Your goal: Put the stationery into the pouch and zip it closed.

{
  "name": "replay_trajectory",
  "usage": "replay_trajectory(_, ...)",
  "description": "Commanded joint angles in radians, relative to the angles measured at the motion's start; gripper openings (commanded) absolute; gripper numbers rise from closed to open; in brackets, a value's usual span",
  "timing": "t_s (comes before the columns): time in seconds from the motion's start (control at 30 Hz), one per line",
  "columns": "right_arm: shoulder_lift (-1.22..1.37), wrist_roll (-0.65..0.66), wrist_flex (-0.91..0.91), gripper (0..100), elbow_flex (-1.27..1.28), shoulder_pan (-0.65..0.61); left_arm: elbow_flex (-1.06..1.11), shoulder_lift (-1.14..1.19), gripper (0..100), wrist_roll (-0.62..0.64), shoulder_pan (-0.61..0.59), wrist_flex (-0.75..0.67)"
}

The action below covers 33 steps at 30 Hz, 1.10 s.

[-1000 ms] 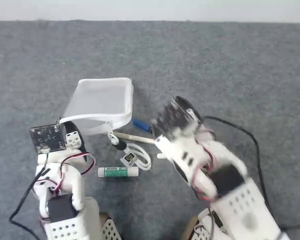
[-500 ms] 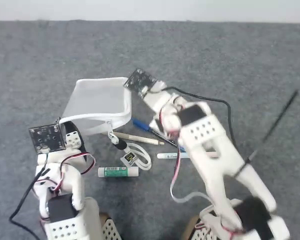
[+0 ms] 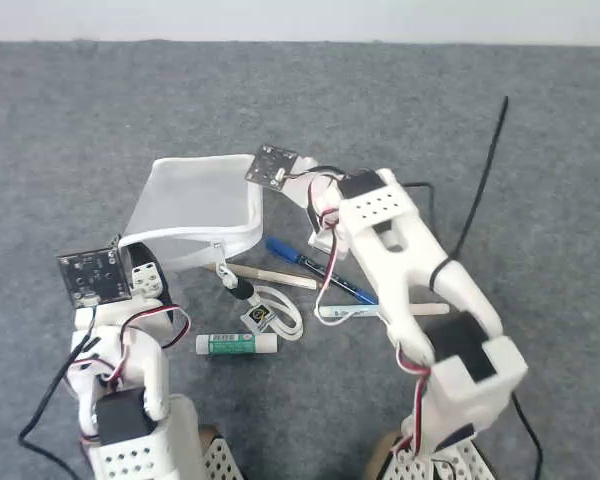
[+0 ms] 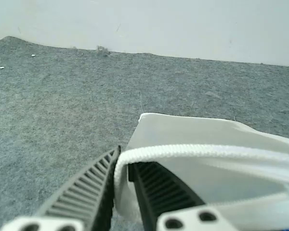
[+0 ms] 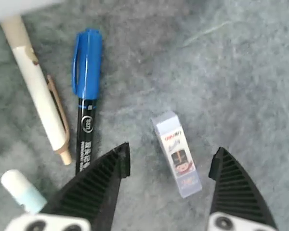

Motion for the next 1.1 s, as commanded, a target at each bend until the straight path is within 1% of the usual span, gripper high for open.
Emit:
replay_trajectory(0.0,0.033,0.020,0.005,25.7,-0.107,0.028,-0.076,-0.017,1,0.014,-0.008,-0.023)
replay_trajectory(0.13,0.105,0.023,0.005,25.7,-0.178,0.056,-0.076,-0.017,1,0.014,-0.008,-0.023)
replay_trajectory(0.27,0.165,0.064,0.007,25.7,-0.209,0.065,-0.076,-0.017,1,0.014,-0.008,-0.023)
replay_trajectory(0.37,0.185,0.083,0.007,25.5,-0.209,0.064,-0.076,-0.017,1,0.014,-0.008,-0.023)
replay_trajectory(0.73,0.219,0.083,0.005,24.7,-0.207,0.064,-0.076,-0.017,1,0.014,-0.008,-0.023)
replay_trajectory(0.93,0.298,0.083,0.002,15.3,-0.269,0.047,-0.076,-0.017,1,0.014,-0.008,-0.023)
replay_trajectory(1.07,0.311,0.078,0.064,8.7,-0.327,0.053,-0.076,-0.017,1,0.014,-0.008,-0.023)
